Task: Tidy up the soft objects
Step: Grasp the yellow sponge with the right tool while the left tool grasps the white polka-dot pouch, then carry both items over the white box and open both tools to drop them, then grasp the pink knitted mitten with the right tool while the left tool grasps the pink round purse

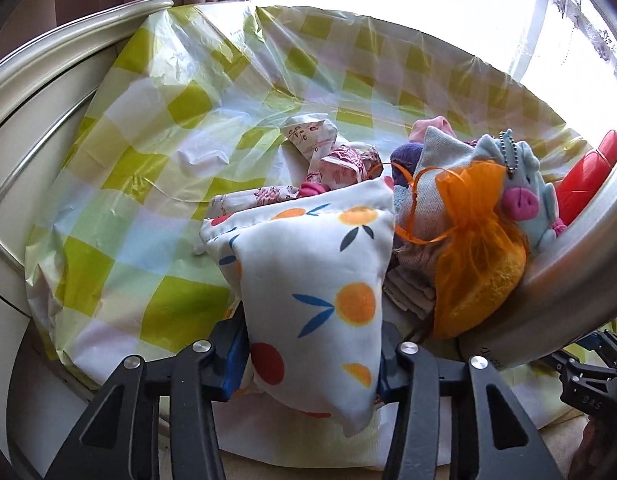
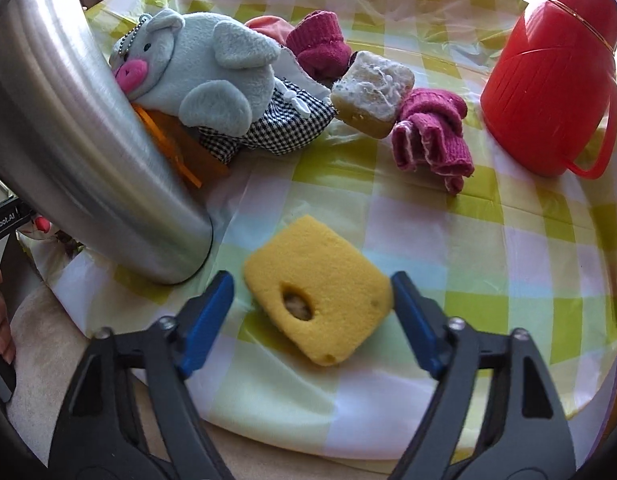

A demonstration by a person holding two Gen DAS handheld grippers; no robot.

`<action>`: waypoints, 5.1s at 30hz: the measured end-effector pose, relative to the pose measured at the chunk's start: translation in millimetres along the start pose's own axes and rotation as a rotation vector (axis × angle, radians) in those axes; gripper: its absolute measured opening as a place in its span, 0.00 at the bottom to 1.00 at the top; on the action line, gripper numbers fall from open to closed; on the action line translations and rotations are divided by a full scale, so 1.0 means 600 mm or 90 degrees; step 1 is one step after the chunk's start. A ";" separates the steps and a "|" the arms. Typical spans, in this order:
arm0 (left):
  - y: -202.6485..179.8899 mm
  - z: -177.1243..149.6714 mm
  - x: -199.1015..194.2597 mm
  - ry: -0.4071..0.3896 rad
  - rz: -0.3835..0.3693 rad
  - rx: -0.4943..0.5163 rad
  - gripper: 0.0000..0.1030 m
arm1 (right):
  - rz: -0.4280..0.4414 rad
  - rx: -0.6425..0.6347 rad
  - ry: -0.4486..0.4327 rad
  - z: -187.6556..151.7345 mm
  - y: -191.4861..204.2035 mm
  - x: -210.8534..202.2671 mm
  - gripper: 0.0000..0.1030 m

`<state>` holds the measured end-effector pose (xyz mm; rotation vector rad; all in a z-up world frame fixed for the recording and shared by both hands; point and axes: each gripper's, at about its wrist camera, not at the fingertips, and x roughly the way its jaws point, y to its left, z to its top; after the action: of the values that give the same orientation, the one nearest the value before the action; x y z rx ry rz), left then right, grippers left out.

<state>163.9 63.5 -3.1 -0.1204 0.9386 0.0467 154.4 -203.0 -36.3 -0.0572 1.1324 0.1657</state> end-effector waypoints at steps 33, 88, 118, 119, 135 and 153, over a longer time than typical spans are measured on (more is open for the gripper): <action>-0.356 -0.188 -0.253 -0.060 -0.380 0.232 0.45 | -0.112 0.208 -0.148 -0.227 -0.221 -0.228 0.57; 0.021 -0.045 -0.124 -0.078 -0.167 -0.037 0.92 | -0.035 0.164 -0.150 -0.104 -0.130 -0.156 0.97; 0.052 0.036 0.079 0.021 -0.111 -0.094 0.73 | -0.043 0.148 -0.161 0.132 -0.118 0.009 0.97; 0.056 0.032 0.070 0.011 -0.109 -0.100 0.73 | -0.048 0.147 -0.160 0.133 -0.118 0.011 0.97; 0.027 -0.030 -0.050 -0.078 -0.107 -0.076 0.73 | -0.056 0.187 -0.121 0.121 -0.170 0.072 0.31; -0.041 -0.071 -0.131 -0.111 -0.147 -0.039 0.73 | -0.061 0.184 -0.205 -0.016 -0.133 -0.067 0.27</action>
<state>85.4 34.7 37.3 -0.2771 0.7445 -0.1264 141.9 -287.1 -7.4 0.1673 0.8202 -0.0748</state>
